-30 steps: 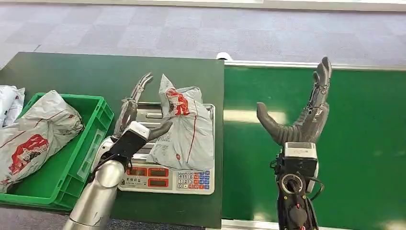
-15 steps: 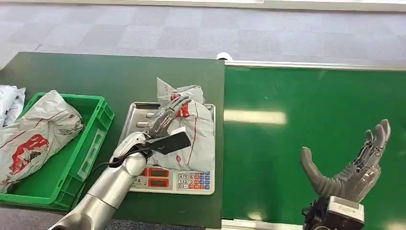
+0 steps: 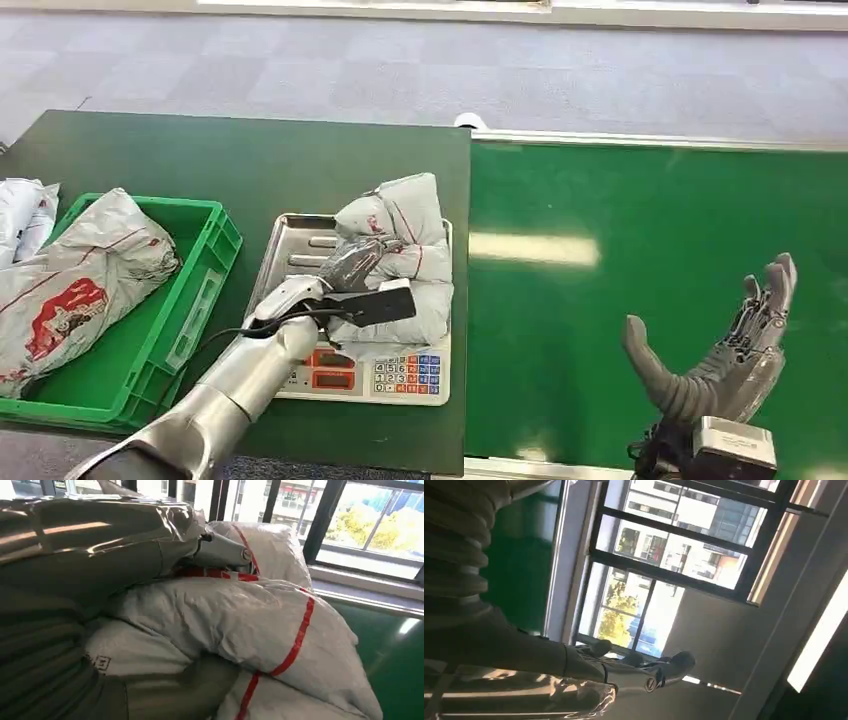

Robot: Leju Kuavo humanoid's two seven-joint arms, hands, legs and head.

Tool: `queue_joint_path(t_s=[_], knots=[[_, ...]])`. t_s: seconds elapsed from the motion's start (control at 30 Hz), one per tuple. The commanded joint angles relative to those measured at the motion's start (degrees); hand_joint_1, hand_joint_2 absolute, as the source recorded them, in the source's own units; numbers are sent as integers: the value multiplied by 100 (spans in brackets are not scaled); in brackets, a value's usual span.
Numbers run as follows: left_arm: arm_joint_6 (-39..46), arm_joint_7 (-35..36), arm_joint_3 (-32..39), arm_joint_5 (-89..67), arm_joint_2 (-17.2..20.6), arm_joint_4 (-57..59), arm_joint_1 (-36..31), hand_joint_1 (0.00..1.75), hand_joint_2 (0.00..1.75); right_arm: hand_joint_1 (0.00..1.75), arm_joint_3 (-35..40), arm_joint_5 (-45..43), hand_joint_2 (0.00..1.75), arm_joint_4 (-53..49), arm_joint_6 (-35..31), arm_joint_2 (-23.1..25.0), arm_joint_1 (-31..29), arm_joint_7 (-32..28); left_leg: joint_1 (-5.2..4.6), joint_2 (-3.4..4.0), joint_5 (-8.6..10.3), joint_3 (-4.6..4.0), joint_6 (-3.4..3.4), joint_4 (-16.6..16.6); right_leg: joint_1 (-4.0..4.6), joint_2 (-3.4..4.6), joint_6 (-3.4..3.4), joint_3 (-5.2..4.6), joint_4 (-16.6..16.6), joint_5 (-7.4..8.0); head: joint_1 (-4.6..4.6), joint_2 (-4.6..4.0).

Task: Moved the parcel from conveyor to table for the left to box.

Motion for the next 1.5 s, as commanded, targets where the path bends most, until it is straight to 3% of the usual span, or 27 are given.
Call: queue_joint_path(t_s=[0.03, 0.1, 0.17, 0.23, 0.67, 0.73, 0.8, 0.93, 1.07, 1.23, 1.33, 1.4, 1.5], knots=[[-120, -66, -156, 100, 77, 691, 50, 159, 175, 0, -138, -48, 175, 290, 49, -30, -118, 21, -1, 14, 10, 17, 8, -19, 2, 10, -13, 12, -17, 13, -2, 0], [19, -259, 67, 375, 85, 519, 99, 162, 175, 0, -174, -86, 175, 272, 72, -6, -104, 29, -1, 8, 1, 31, 5, -8, 1, 6, -7, 30, -6, 3, 0, 0], [-703, -1020, 736, 1681, 80, 32, 277, 159, 175, 0, -192, -121, 175, 335, 110, -17, -135, 50, 0, 14, 3, 34, 6, -11, 2, 11, -9, 31, -9, 7, 0, 0], [-803, -922, 706, 1867, 261, -366, 383, 159, 175, 0, -200, -130, 175, 391, 93, -14, -168, 35, -2, 29, 7, 29, 8, -15, 2, 25, -13, 21, -12, 15, 2, 0], [-802, -927, 688, 1865, 238, -362, 405, 154, 175, 0, -200, -130, 175, 388, 92, -13, -167, 35, 0, 11, 1, 0, 5, -9, 3, 10, -10, -8, -6, 4, 0, 0], [-823, -1204, 1084, 2573, 229, -701, 505, 159, 175, 0, -243, -148, 175, 330, 46, -16, -93, 30, 1, 14, 1, -4, 7, -9, 4, 11, -12, -12, -8, 5, 0, 0], [-457, -1356, 1319, 3004, 444, -1460, 668, 168, 175, 0, -304, -193, 175, 282, 15, -23, -1, 6, 2, 22, 4, -6, 12, -15, 7, 16, -19, -17, -16, 11, 0, 0], [327, -993, 1813, 2896, 887, -3420, 1083, 166, 175, 0, -476, -267, 175, 168, 55, -20, 181, -112, 6, 44, -9, -20, 9, 0, 11, 38, -22, -37, 0, 4, 2, 0], [1194, -900, 2530, 2662, 1108, -4299, 1238, 166, 175, 0, -571, -253, 175, 131, -12, 57, 279, -128, 7, 43, -9, -31, 3, -1, 12, 41, -18, -52, 4, 0, -2, 0], [1738, -931, 3948, 3332, 1602, -4174, 1305, 171, 175, 0, -654, -291, 175, 165, -138, 35, 472, -139, 8, 55, -8, -35, 2, -8, 11, 49, -17, -60, 0, 3, 2, 0], [1867, -960, 4559, 3712, 2039, -3556, 976, 169, 175, 0, -661, -323, 175, 289, -117, 61, 381, -158, 10, 67, -8, -31, 0, -11, 14, 59, -21, -59, 0, 5, 2, 0], [1762, -890, 4797, 3875, 2113, -3305, 935, 154, 175, 0, -672, -345, 175, 379, -54, 94, 313, -122, 9, 61, -5, -42, -3, -6, 12, 51, -14, -68, 5, 3, 0, 0], [1774, -851, 4901, 3770, 2108, -3008, 910, 159, 175, 0, -631, -317, 175, 537, -13, 118, 247, -119, 12, 67, -1, -30, 3, -15, 17, 56, -21, -58, -6, 5, 2, 0]])
